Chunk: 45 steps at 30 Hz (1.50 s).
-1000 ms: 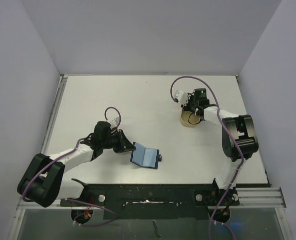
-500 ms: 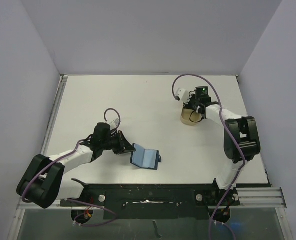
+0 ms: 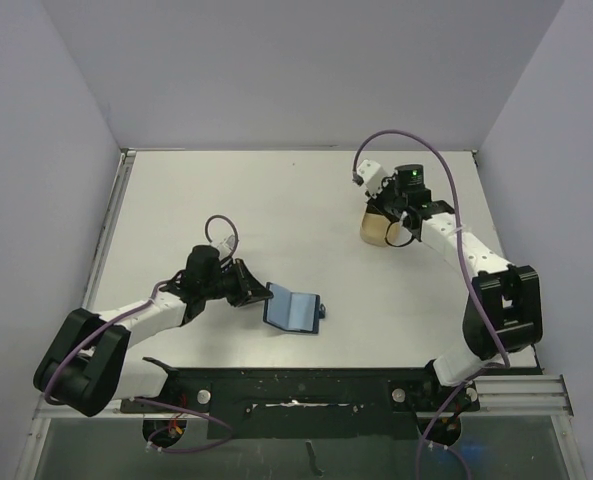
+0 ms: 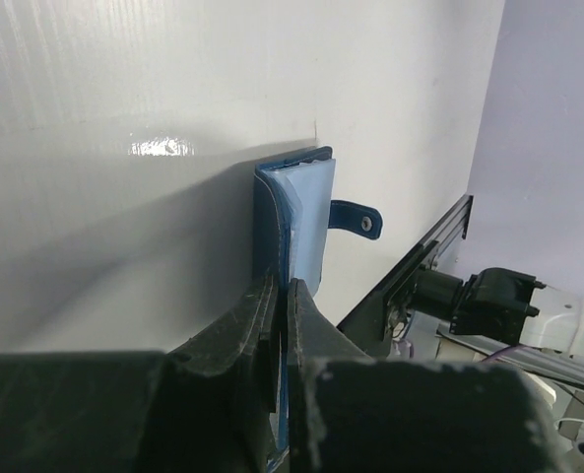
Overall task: Put the credit cards into the card holder
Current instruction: Pick up the credit card from the storage box, then insert the credit card into the card holder.
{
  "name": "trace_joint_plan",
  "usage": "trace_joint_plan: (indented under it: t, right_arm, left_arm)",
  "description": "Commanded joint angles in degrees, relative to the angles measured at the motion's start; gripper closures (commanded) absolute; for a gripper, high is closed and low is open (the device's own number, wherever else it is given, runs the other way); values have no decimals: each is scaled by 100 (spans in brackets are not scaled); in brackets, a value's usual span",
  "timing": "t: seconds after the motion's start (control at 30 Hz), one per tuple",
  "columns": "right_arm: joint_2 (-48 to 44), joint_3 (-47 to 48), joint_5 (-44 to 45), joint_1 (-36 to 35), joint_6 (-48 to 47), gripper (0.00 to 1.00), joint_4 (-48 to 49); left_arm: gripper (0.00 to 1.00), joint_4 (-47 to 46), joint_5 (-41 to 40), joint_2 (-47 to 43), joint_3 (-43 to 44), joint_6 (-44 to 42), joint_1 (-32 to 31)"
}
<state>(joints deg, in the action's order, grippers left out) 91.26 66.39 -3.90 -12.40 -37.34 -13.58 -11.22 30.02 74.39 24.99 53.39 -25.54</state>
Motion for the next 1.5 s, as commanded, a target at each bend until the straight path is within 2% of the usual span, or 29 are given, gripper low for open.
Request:
trace_joint_plan:
  t: [0.0, 0.23, 0.4, 0.6, 0.67, 0.77, 1.03, 1.47]
  right_arm:
    - [-495, 249, -290, -344, 1607, 100, -257]
    - [-1140, -218, -145, -986, 4602, 100, -263]
    - [-1216, -465, -518, -1434, 6637, 100, -677]
    - [-1409, -1142, -968, -2190, 7825, 100, 116]
    - [-1360, -1288, -1119, -2336, 8178, 100, 296]
    - [-1177, -1508, -1299, -2462, 8518, 100, 558]
    - [-566, -1853, -1514, -2635, 8676, 100, 713]
    - [-76, -2188, -1545, -2582, 8683, 100, 720]
  left_arm:
    - [100, -1027, 96, 84, -34, 440, 43]
    - [100, -1799, -11, 516, -127, 855, 60]
    - [100, -2059, -99, 823, -152, 867, 60]
    - [100, -2065, -262, 1038, -218, 778, 58]
    - [96, -2032, -292, 1067, -244, 738, 58]
    - [88, -1895, -361, 1024, -275, 651, 58]
    - [73, -1384, -580, 877, -226, 303, 58]
    - [69, -811, -735, 542, -366, -6, 67]
